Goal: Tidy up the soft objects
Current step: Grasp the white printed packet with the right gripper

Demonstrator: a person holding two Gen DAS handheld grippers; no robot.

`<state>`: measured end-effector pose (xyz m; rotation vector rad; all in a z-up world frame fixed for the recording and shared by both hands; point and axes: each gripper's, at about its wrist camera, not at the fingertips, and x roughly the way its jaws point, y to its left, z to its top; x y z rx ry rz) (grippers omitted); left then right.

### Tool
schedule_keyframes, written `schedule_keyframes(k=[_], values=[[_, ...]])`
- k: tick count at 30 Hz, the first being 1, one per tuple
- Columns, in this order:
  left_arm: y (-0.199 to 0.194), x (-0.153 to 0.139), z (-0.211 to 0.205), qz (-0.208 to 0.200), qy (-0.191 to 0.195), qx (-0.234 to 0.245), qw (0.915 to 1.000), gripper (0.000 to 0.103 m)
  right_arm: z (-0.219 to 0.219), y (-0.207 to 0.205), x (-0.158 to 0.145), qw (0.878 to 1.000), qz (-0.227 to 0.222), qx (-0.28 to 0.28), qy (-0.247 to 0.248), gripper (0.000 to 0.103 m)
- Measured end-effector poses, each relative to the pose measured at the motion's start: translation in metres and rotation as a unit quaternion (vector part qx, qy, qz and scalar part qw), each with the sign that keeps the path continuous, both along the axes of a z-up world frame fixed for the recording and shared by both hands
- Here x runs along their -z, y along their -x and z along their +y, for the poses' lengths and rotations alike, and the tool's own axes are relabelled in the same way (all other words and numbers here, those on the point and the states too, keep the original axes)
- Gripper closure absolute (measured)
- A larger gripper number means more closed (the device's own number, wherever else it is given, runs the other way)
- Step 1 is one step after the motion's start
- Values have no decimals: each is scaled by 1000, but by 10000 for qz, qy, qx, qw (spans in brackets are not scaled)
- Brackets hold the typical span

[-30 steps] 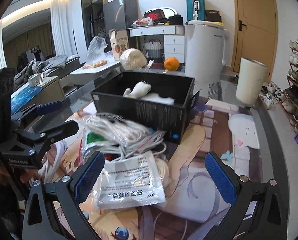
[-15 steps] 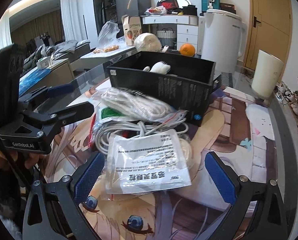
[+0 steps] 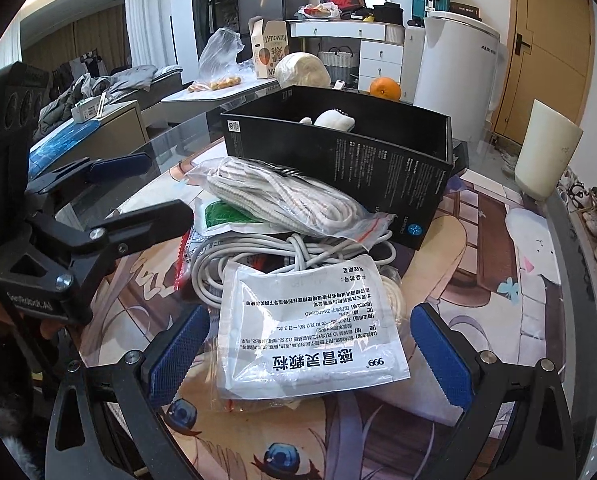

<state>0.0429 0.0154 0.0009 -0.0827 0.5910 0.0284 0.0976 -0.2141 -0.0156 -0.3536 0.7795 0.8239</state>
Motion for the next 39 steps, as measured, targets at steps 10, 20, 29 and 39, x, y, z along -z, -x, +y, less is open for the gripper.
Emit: schedule_keyframes(k=[10, 20, 29, 39], values=[[0, 2, -3, 16, -54, 40, 10000, 0, 0, -1, 2, 9999, -101, 50, 112, 16], [0, 2, -4, 17, -59, 53, 10000, 0, -5, 2, -2, 9998, -183, -21, 84, 25], [0, 2, -4, 13, -63, 51, 10000, 0, -3, 5, 1, 9993, -329, -44, 178, 27], [0, 2, -4, 14, -62, 51, 10000, 0, 0, 8, 2, 9988, -441, -65, 213, 28]])
